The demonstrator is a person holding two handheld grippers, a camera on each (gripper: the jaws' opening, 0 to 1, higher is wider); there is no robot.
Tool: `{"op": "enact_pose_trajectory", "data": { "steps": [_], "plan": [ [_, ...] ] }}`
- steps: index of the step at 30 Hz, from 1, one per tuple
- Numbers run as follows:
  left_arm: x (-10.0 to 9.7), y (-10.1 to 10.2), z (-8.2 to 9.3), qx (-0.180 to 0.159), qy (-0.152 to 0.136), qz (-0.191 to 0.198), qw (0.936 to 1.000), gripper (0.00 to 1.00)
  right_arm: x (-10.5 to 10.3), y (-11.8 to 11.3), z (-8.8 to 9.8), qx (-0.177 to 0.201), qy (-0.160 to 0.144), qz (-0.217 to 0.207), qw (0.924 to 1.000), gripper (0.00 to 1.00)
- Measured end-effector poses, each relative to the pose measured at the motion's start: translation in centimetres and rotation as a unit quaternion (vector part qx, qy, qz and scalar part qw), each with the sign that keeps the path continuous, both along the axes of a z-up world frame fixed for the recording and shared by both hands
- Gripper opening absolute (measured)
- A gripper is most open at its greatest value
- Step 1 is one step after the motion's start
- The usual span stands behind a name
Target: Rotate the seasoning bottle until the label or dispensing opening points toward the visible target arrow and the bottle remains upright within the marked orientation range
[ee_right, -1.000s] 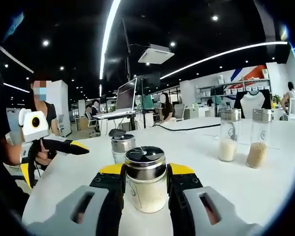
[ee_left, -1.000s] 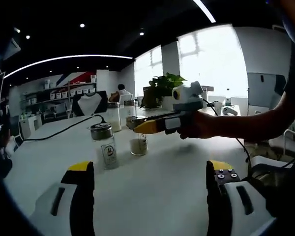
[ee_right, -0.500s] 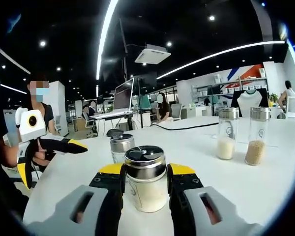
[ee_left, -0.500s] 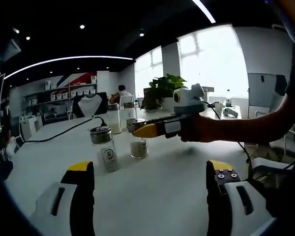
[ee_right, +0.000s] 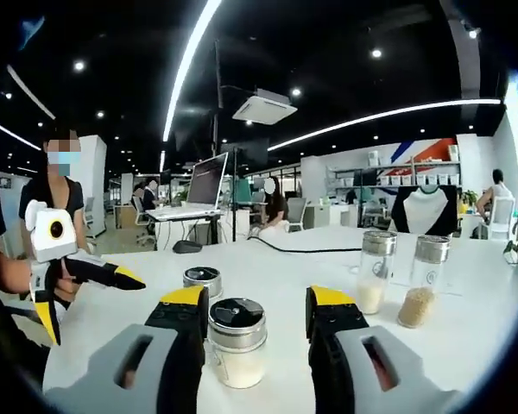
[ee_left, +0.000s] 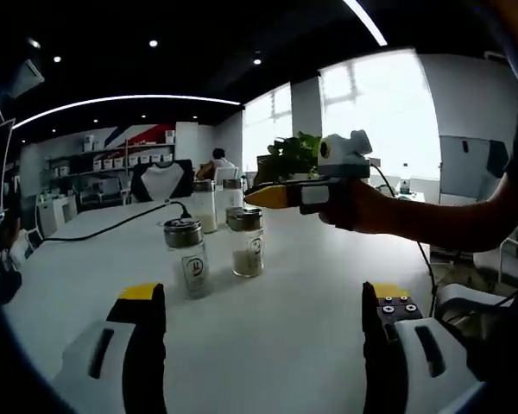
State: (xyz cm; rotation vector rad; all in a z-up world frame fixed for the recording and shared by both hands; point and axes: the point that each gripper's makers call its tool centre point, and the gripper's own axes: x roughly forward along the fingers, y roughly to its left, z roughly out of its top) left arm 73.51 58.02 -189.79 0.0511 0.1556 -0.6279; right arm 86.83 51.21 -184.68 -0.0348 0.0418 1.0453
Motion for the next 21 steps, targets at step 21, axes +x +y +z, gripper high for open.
{"op": "enact_pose_trajectory", "data": {
  "steps": [21],
  "plan": [
    [-0.6,-0.8,0.2,-0.021,0.008,-0.014,0.9997,1.0,11.1,-1.9,-0.9,-0.015,-0.011,-0.149,0.9887,0.41]
  ]
}}
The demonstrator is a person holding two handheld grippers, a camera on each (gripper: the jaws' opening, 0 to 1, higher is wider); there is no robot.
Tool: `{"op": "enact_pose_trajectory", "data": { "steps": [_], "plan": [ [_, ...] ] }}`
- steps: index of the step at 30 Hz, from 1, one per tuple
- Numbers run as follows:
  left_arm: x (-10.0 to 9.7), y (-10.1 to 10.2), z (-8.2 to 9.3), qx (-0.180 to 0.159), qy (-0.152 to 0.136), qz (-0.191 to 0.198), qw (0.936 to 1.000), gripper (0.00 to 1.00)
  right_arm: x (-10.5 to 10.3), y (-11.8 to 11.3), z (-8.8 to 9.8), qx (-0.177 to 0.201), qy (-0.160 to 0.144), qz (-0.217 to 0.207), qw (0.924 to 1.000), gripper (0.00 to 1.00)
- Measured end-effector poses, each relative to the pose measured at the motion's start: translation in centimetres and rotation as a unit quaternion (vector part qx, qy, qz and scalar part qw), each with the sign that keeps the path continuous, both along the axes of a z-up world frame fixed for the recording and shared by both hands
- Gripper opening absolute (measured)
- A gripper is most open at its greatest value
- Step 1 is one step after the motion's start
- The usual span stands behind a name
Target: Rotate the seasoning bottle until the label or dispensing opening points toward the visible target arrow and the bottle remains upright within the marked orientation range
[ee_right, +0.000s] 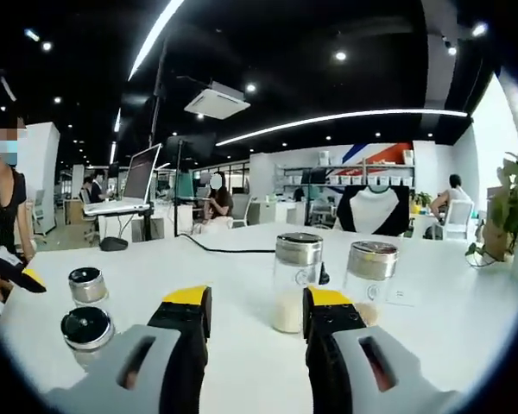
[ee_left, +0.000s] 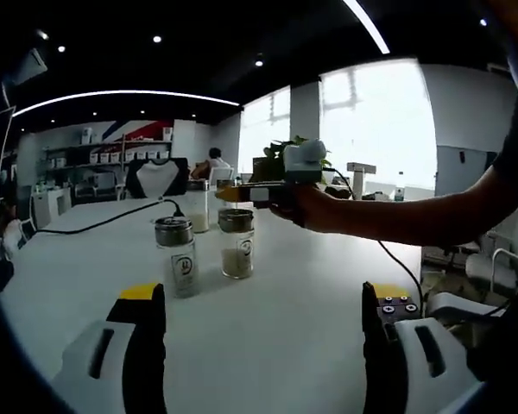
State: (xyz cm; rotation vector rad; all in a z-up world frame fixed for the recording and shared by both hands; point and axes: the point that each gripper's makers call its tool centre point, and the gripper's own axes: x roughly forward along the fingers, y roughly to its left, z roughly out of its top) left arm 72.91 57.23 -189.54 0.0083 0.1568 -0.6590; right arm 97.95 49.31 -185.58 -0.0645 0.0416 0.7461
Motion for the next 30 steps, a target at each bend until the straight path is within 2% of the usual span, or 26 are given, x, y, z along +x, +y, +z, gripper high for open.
{"op": "enact_pose_trajectory", "data": {
  "steps": [3,7,13,17,20,23,30],
  "plan": [
    [-0.1,0.2,0.1,0.004,-0.002,0.001,1.0,1.0,1.4,0.2,0.4,-0.019,-0.022,-0.026,0.9992,0.42],
    [-0.1,0.4,0.1,0.004,-0.001,-0.002,1.0,1.0,2.7,1.4,1.0,-0.028,-0.039,-0.031,0.9983,0.43],
    [-0.1,0.8,0.1,0.004,0.0,0.0,1.0,1.0,4.9,2.3,1.0,-0.082,-0.07,-0.071,0.9917,0.45],
    [-0.1,0.9,0.1,0.004,-0.001,0.001,1.0,1.0,6.1,2.7,0.6,-0.093,-0.067,-0.086,0.9897,0.47],
    [-0.1,1.0,0.2,0.004,-0.001,0.001,1.0,1.0,6.9,2.6,0.2,-0.115,-0.067,-0.106,0.9854,0.46],
    [0.0,1.2,0.1,0.005,0.0,0.002,1.0,1.0,7.2,2.8,0.3,-0.118,-0.069,-0.113,0.9842,0.46],
    [0.2,1.5,0.2,0.006,0.001,0.004,1.0,1.0,8.9,2.9,0.1,-0.099,-0.041,-0.134,0.9852,0.45]
  ]
}}
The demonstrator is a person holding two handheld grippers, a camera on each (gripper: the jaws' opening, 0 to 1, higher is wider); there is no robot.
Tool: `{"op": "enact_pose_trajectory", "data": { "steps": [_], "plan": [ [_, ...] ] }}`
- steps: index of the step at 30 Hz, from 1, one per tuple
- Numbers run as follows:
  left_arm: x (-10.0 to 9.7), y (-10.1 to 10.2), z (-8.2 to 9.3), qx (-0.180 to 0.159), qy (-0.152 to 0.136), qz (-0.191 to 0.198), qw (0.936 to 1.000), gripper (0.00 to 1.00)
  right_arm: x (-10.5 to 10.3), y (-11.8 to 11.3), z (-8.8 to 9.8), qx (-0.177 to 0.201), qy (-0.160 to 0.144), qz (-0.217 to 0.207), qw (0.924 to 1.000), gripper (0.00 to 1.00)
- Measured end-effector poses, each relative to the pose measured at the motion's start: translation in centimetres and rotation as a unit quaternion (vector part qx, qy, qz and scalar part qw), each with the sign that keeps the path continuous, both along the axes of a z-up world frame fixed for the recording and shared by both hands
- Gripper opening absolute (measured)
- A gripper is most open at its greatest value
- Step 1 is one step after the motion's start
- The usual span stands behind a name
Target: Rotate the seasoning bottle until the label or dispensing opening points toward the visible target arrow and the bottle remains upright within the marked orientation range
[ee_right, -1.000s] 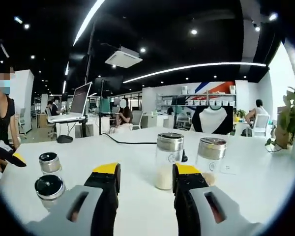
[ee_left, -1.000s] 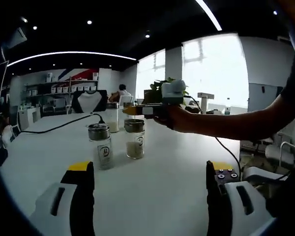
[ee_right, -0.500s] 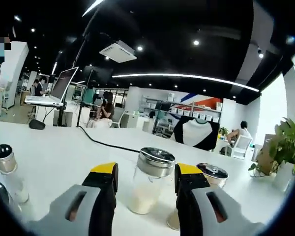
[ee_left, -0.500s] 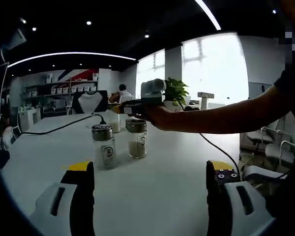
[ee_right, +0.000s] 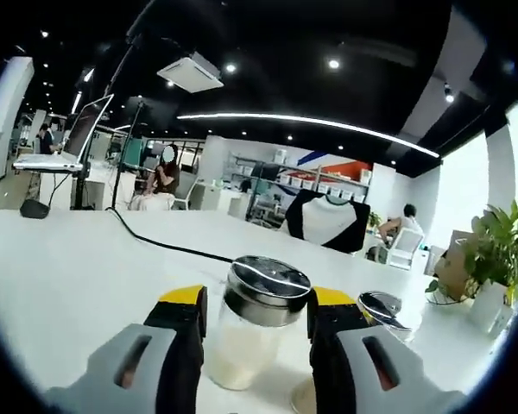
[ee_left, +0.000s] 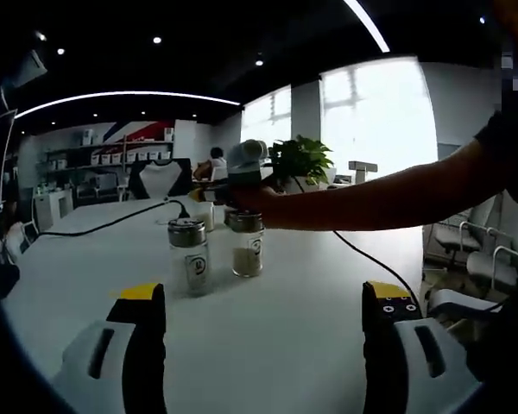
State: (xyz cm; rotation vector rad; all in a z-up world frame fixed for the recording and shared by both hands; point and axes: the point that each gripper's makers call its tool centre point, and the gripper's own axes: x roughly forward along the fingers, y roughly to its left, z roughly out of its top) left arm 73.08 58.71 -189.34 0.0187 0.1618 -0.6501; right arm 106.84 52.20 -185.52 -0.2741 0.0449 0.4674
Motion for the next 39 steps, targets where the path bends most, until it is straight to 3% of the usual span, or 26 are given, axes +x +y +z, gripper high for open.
{"op": "enact_pose_trajectory", "data": {
  "steps": [10,20,29,39],
  "plan": [
    [0.1,0.2,0.0,0.002,0.0,0.003,1.0,1.0,1.0,0.3,-0.1,0.012,0.012,-0.023,0.9996,0.41],
    [0.3,0.5,-0.1,0.003,-0.001,0.006,1.0,1.0,0.2,0.6,0.0,0.04,0.022,0.0,0.999,0.38],
    [0.3,0.3,-0.1,-0.001,-0.003,0.006,1.0,1.0,-2.5,0.0,0.9,0.067,0.026,0.049,0.9962,0.36],
    [0.2,-0.9,0.1,-0.018,-0.004,-0.004,0.9998,0.99,-7.4,-2.5,3.2,0.083,0.018,0.102,0.9912,0.36]
  ]
}}
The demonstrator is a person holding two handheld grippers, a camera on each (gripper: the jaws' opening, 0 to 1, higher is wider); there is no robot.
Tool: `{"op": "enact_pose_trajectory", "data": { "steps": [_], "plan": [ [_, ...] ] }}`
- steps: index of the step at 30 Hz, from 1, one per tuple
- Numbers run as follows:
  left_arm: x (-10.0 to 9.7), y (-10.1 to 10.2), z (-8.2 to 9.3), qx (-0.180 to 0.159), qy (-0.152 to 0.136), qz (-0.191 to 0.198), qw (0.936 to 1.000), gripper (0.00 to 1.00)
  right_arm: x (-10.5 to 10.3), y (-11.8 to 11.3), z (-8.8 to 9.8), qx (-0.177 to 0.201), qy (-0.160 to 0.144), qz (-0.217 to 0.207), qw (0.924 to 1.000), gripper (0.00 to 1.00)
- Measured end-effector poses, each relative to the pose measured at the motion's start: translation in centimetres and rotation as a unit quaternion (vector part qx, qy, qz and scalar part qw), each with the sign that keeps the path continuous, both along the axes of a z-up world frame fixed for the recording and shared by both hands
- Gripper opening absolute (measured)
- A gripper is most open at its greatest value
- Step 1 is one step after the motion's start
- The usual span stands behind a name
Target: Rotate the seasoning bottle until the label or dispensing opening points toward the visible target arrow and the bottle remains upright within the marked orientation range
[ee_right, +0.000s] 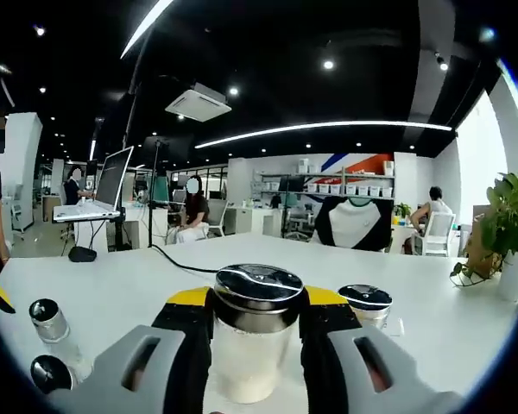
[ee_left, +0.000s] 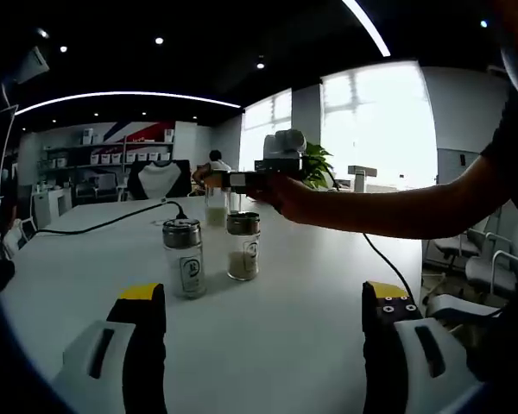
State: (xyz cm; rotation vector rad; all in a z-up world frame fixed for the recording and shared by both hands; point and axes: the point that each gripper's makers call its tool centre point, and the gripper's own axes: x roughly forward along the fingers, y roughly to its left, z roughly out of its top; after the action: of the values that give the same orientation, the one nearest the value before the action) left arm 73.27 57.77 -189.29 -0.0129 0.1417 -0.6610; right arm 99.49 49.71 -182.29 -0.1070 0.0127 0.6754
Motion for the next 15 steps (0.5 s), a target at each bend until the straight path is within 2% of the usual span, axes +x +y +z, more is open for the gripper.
{"op": "enact_pose_trajectory", "data": {
  "steps": [3,15],
  "plan": [
    [-0.1,-0.6,0.1,-0.01,0.004,-0.006,0.9999,0.99,-1.5,-0.8,0.5,-0.02,-0.019,0.009,0.9996,0.36],
    [-0.5,-2.1,-0.1,-0.014,0.007,-0.022,0.9996,0.97,-8.3,-4.6,1.3,0.0,-0.013,0.04,0.9991,0.36]
  ]
}}
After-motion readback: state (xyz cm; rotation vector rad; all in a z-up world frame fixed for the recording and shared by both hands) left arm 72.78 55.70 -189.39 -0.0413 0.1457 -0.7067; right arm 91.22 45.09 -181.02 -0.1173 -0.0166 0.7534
